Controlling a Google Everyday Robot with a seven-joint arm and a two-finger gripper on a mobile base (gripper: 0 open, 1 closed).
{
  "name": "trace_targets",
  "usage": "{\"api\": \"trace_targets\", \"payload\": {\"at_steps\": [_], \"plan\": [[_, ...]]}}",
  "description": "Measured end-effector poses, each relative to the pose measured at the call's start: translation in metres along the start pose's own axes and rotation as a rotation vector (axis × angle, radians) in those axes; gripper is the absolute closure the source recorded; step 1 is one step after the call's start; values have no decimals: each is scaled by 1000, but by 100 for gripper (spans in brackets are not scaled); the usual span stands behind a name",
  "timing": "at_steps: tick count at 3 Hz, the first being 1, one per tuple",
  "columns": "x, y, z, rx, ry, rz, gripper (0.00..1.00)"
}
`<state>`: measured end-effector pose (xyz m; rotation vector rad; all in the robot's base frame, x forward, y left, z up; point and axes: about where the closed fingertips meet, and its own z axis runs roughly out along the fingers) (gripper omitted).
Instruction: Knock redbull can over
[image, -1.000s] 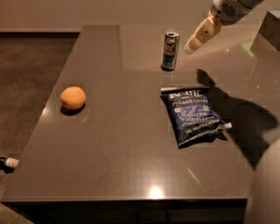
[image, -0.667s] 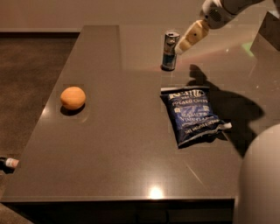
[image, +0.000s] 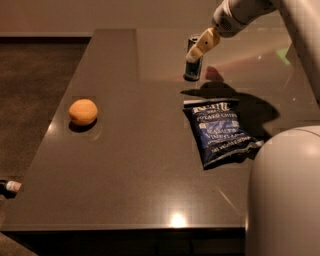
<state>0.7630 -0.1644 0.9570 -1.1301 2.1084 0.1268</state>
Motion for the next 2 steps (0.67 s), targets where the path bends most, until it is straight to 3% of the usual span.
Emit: {"api": "trace_targets", "payload": {"at_steps": [1, 2], "plan": [[-2, 3, 17, -20, 1, 8, 0], [2, 6, 23, -42, 7, 23, 18]]}}
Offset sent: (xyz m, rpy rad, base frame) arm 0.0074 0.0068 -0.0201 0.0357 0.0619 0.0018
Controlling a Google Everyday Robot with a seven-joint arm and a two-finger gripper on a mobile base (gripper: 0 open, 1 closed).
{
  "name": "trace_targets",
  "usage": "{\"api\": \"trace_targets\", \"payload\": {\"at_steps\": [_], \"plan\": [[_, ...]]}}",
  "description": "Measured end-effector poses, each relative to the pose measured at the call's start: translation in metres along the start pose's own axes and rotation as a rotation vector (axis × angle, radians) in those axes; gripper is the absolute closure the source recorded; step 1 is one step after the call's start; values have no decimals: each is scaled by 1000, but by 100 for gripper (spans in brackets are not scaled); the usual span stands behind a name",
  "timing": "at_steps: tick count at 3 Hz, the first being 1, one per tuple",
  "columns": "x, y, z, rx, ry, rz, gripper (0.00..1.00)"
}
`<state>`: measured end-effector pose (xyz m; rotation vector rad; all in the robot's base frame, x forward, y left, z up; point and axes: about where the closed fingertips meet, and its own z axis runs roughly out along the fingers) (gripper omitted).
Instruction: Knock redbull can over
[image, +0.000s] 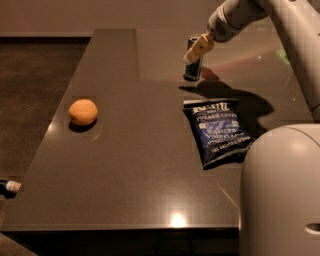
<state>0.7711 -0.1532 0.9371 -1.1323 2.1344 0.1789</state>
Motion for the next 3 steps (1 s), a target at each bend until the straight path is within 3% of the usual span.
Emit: {"api": "trace_targets", "payload": {"at_steps": [2, 3], "plan": [[-18, 9, -7, -26, -41, -18, 64], [-30, 18, -20, -31, -4, -46, 87]]}}
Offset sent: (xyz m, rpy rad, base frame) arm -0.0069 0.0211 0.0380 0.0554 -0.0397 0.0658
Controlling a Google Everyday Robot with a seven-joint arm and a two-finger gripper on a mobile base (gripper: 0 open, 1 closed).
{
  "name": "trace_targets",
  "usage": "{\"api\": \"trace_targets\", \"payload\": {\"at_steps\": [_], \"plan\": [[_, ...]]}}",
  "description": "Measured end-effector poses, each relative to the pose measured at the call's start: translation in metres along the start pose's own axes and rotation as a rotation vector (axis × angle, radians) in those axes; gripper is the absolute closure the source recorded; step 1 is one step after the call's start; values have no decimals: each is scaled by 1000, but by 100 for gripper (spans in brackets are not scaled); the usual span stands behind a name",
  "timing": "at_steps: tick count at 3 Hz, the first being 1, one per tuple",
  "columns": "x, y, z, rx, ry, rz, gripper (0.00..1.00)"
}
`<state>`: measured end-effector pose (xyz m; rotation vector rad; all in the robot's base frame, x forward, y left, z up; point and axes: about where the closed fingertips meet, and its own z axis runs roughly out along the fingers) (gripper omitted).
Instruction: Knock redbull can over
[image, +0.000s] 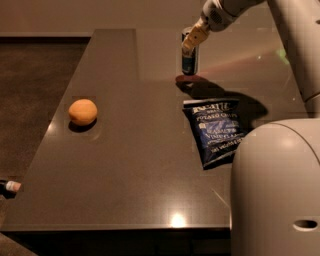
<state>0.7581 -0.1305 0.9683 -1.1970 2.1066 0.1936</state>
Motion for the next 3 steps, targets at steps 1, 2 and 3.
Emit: {"api": "trace_targets", "payload": {"at_steps": [1, 2, 3], "plan": [[-2, 16, -7, 1, 162, -42, 100], [9, 27, -12, 12, 371, -112, 100], [17, 30, -14, 3, 478, -204, 100]]}}
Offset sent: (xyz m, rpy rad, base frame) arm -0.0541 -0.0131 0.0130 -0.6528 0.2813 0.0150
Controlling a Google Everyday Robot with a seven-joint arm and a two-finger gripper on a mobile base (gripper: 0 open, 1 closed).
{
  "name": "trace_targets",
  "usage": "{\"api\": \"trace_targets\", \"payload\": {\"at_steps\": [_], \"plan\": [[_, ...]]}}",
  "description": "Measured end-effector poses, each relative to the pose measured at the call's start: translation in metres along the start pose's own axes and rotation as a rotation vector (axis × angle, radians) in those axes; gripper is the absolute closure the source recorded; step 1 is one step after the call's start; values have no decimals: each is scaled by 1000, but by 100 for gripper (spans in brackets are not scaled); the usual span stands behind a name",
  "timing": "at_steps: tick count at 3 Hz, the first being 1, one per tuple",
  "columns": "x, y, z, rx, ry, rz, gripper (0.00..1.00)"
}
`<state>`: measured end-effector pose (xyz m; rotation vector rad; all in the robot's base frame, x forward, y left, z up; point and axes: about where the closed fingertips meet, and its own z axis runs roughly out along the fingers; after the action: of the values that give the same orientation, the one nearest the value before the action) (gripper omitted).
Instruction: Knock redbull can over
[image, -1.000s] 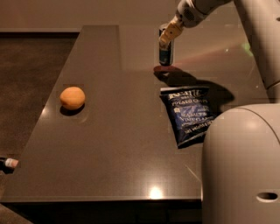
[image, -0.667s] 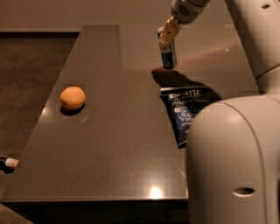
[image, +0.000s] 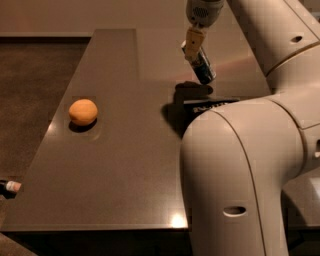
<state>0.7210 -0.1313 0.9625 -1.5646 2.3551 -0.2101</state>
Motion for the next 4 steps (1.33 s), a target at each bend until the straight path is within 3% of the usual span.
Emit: {"api": "trace_targets", "payload": {"at_steps": [2, 4], "plan": [[-16, 8, 5, -32, -11, -282, 58], [-23, 15, 21, -72, -17, -494, 12]]}}
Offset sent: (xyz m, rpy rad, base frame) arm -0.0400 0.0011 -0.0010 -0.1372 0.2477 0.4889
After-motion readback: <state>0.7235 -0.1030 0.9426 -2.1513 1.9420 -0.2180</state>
